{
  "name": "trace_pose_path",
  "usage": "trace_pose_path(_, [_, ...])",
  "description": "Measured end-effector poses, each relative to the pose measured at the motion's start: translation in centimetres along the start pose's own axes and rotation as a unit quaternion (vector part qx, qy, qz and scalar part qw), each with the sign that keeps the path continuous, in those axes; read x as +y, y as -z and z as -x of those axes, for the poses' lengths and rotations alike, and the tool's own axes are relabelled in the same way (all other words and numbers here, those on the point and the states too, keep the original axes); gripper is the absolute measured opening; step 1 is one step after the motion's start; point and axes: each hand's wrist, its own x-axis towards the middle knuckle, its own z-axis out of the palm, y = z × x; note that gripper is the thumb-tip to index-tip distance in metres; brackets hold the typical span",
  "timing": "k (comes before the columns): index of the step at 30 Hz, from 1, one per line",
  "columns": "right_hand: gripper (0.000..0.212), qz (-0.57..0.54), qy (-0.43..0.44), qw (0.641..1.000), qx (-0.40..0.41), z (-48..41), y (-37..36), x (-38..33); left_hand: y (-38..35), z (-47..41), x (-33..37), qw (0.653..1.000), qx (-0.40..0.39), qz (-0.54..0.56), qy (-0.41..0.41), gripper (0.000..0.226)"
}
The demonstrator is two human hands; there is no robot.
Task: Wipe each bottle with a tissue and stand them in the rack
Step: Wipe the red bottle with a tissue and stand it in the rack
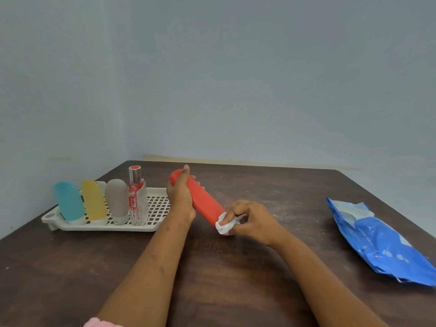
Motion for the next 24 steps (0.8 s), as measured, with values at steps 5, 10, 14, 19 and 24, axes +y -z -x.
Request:
trace_pose_path(5, [0.014, -0.028, -0.028, 0.999, 0.000, 0.0, 0.2, 0.3, -0.1, 0.1, 0.1, 1.000, 0.015, -0.009, 0.006, 0.037])
trace_pose_path(10, [0.008, -0.068, -0.075, 0.994, 0.041, -0.1, 0.1, 1.3, 0.0, 0.2, 0.1, 1.000, 0.011, -0.009, 0.003, 0.039])
trace_pose_path(14, [0.011, -0.076, -0.115, 0.989, 0.055, -0.1, -0.2, 1.5, -0.1, 0.4, 0.1, 1.000, 0.011, -0.012, -0.003, 0.034])
trace_pose_path(19, [0.002, -0.032, -0.110, 0.990, 0.078, -0.1, -0.3, 1.4, -0.3, 0.7, 0.1, 0.999, 0.019, -0.015, -0.023, 0.018])
trace_pose_path(24, [0.015, -0.059, -0.063, 0.996, 0.017, 0.1, 0.3, 0.1, -0.4, 0.9, 0.1, 0.998, 0.044, -0.016, -0.040, 0.017])
